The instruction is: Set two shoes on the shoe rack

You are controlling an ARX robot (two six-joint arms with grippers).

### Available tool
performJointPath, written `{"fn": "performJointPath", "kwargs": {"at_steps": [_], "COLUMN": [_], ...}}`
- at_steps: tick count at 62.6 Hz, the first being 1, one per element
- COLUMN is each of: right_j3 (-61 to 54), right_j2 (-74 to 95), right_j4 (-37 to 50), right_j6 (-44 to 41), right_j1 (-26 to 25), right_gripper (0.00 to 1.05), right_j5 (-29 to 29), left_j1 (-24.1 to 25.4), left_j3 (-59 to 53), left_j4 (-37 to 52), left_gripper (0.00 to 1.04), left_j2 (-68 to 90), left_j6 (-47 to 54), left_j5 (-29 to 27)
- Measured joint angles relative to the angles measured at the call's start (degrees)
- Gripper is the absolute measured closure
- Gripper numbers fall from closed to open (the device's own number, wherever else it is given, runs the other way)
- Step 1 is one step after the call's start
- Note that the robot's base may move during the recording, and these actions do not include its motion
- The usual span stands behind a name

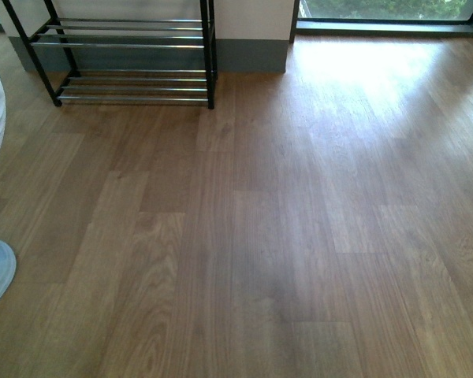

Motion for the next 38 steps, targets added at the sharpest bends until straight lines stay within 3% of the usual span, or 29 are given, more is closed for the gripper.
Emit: {"fn": "performJointPath", "kwargs": {"at_steps": [38], "right_j3": [0.0], "right_j2": [-0.1], "right_j4": [0.0], "right_j6": [0.0], "right_j1": [0.0], "right_gripper": [1.03], "right_j5": [-0.7], "left_j1": [0.0], "left_j3": [0.0], "left_j4": [0.0], "left_gripper": [1.03], "left_j2": [0.0], "left_j6": [0.0], "left_j5": [-0.3]}}
